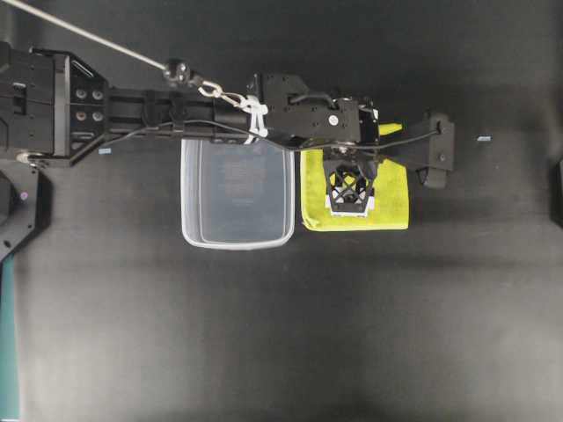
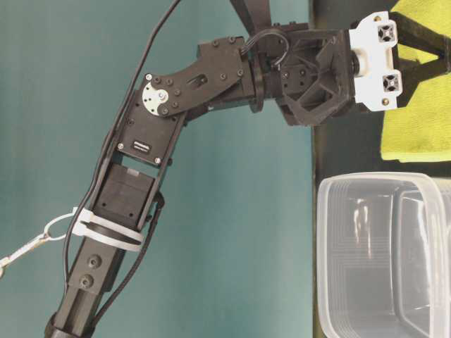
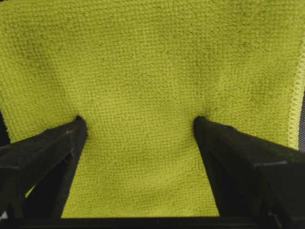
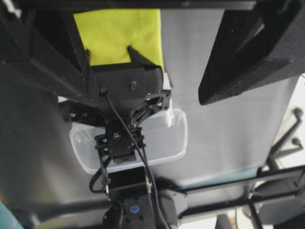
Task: Place the yellow towel into the container with the left arm.
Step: 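Lower the left gripper and pinch the yellow towel's near edge, then lift the towel and carry it left over the clear container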
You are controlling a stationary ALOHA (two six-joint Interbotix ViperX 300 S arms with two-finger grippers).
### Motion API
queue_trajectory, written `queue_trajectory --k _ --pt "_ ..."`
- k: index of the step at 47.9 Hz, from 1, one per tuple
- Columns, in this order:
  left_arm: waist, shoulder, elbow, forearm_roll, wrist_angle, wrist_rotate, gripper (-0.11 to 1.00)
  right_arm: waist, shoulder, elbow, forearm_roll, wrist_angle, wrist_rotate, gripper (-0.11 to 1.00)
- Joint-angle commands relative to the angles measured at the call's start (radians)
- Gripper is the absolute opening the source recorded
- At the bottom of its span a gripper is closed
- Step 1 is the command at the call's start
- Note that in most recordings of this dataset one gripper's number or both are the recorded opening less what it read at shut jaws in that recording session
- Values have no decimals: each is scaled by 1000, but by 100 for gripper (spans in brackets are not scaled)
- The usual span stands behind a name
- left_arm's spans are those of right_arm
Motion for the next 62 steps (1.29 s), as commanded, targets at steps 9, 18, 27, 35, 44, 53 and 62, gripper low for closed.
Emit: queue_trajectory --k 9,18,27,35,44,53,62 --pt "-5 5 26 3 -9 3 85 0 15 -6 3 -35 2 81" --pt "-34 -11 25 3 -18 5 47 0 15 -6 3 -58 2 81" --pt "-34 -58 6 3 -12 5 7 0 15 -6 5 -107 2 80" --pt "-34 -155 -25 3 38 0 7 0 15 -6 5 -110 3 80" --pt "-37 -313 -28 3 132 0 7 0 15 -6 5 -114 2 80" --pt "-26 -466 28 3 267 -2 7 0 15 -6 5 -115 2 80" --pt "-21 -589 178 3 324 -12 7 0 14 -6 5 -117 3 80"
